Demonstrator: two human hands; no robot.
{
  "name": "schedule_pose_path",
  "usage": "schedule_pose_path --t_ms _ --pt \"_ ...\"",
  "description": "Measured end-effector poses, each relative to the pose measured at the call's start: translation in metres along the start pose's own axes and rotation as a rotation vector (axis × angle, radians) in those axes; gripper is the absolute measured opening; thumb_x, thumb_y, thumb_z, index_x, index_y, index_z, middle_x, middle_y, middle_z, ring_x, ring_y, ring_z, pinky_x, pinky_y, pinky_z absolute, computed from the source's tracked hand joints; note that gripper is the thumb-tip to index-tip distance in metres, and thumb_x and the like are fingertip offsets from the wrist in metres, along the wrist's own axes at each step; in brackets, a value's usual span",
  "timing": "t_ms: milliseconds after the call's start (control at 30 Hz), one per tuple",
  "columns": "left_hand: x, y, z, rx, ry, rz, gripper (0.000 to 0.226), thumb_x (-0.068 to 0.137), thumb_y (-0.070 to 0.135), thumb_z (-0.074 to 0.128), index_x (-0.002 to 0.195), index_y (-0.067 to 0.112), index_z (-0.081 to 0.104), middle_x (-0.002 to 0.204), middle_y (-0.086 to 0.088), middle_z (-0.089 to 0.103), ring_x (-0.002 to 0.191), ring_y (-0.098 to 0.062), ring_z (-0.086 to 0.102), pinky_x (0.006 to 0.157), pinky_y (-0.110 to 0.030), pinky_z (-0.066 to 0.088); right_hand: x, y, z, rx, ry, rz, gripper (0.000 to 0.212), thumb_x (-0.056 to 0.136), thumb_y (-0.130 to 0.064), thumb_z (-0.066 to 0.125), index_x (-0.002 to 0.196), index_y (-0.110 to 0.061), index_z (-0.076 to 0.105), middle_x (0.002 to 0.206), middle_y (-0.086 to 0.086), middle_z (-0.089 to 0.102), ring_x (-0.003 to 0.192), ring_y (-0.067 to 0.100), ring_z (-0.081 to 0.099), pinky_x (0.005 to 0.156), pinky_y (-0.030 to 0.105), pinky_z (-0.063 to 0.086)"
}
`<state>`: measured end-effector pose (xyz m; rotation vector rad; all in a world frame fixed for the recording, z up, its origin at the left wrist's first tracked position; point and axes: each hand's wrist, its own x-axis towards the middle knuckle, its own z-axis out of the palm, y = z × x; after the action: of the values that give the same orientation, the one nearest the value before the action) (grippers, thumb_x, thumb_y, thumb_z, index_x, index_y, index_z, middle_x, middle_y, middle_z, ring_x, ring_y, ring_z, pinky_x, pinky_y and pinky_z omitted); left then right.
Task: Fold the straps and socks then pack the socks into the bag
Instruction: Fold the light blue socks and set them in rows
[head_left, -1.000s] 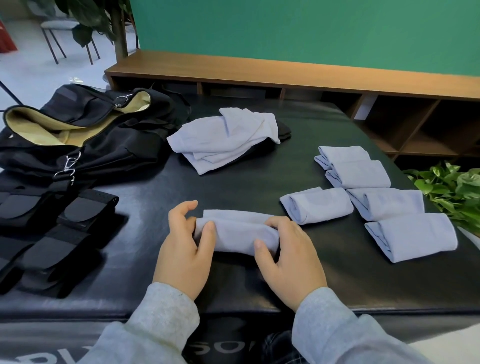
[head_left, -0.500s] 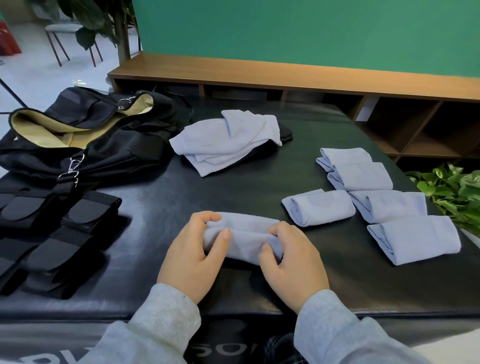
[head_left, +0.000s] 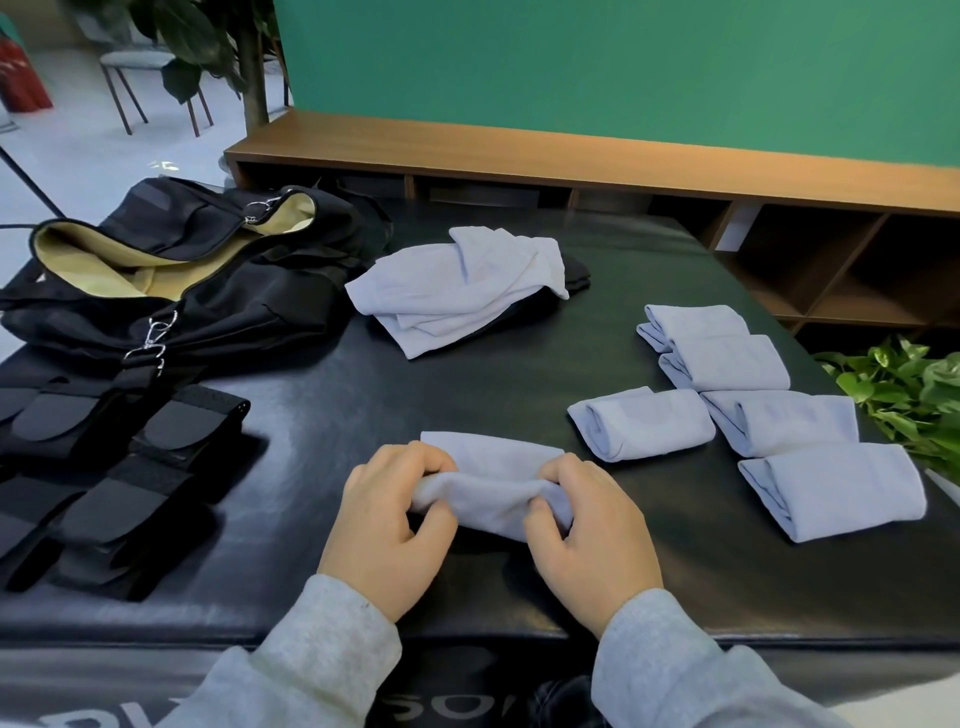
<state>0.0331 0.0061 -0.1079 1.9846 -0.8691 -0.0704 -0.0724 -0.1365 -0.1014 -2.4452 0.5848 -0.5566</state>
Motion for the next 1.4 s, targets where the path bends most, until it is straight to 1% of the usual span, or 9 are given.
schedule_pose_path --t_ms 133,300,400,500,700,867,1000,1133,1400 --pt "-0.003 -0.003 0.000 0.020 -0.021 0.047 0.028 0.062 0.037 0.031 0.080 0.033 0.053 0.090 0.015 0.055 0.088 -0.003 0.044 0.069 -0.007 0.033 -0.001 -0.001 -0.002 -0.011 -0.010 0.005 0.012 0.084 -0.026 0.048 0.075 -0.030 0.042 0.070 -0.008 0.046 0.072 0.009 0.047 0.065 0.022 0.039" --pt "-0.001 -0.007 0.003 0.116 0.003 0.128 0.020 0.064 0.027 0.033 0.075 0.034 0.048 0.078 0.019 0.056 0.088 -0.017 0.052 0.083 -0.007 0.024 0.000 -0.004 -0.003 -0.036 -0.016 0.014 0.011 0.084 -0.026 0.049 0.077 -0.030 0.043 0.071 -0.007 0.046 0.074 0.008 0.047 0.067 0.022 0.039" --pt "-0.001 -0.005 0.004 0.158 0.049 0.180 0.020 0.066 0.024 0.034 0.077 0.031 0.049 0.082 0.023 0.056 0.096 -0.003 0.045 0.088 -0.005 0.020 0.000 -0.004 -0.003 -0.032 -0.008 0.010 0.010 0.084 -0.025 0.049 0.077 -0.029 0.044 0.071 -0.008 0.046 0.075 0.008 0.047 0.066 0.020 0.038" --pt "-0.003 -0.004 0.004 0.160 0.072 0.170 0.020 0.066 0.025 0.034 0.078 0.032 0.049 0.083 0.026 0.056 0.104 0.004 0.038 0.087 -0.003 0.019 -0.002 -0.002 -0.001 -0.011 0.026 -0.011 0.008 0.082 -0.029 0.047 0.075 -0.031 0.043 0.069 -0.011 0.044 0.075 0.007 0.047 0.062 0.014 0.035" --pt "-0.004 -0.007 0.005 0.168 0.027 0.109 0.022 0.068 0.031 0.031 0.076 0.046 0.046 0.085 0.029 0.056 0.100 -0.020 0.052 0.086 -0.005 0.022 -0.004 0.001 0.001 -0.002 0.087 -0.055 0.010 0.076 -0.039 0.038 0.072 -0.033 0.045 0.067 -0.013 0.044 0.076 0.008 0.047 0.058 0.011 0.035" --pt "-0.004 -0.004 0.004 0.095 0.014 0.091 0.022 0.070 0.039 0.030 0.082 0.039 0.049 0.086 0.020 0.061 0.093 -0.009 0.050 0.071 -0.015 0.035 -0.001 0.001 0.001 0.012 0.074 -0.059 0.007 0.077 -0.037 0.041 0.078 -0.032 0.045 0.078 -0.014 0.046 0.084 0.002 0.045 0.064 0.012 0.036" --pt "0.000 0.001 0.001 -0.063 0.106 -0.052 0.007 0.080 0.034 0.045 0.083 0.035 0.051 0.064 0.000 0.058 0.058 -0.012 0.050 0.051 -0.023 0.040 0.004 -0.003 -0.003 0.012 0.009 0.084 0.013 0.084 -0.033 0.049 0.095 -0.032 0.042 0.087 -0.012 0.053 0.082 0.008 0.050 0.071 0.023 0.039" --pt "0.007 0.005 0.000 -0.152 0.154 -0.180 0.006 0.089 0.038 0.049 0.087 0.034 0.054 0.076 0.006 0.066 0.074 -0.011 0.060 0.065 -0.026 0.047 0.008 -0.005 -0.002 -0.034 0.021 0.165 0.025 0.089 -0.041 0.044 0.111 -0.030 0.040 0.090 -0.010 0.058 0.084 0.013 0.052 0.073 0.025 0.039" --pt "0.016 0.011 0.003 0.008 0.164 -0.312 0.010 0.094 0.036 0.045 0.101 0.029 0.046 0.072 0.009 0.061 0.075 -0.005 0.055 0.062 -0.022 0.043 0.014 -0.004 0.002 -0.117 0.025 0.214 0.030 0.095 -0.047 0.036 0.118 -0.029 0.040 0.088 -0.011 0.057 0.081 0.015 0.052 0.072 0.028 0.038"
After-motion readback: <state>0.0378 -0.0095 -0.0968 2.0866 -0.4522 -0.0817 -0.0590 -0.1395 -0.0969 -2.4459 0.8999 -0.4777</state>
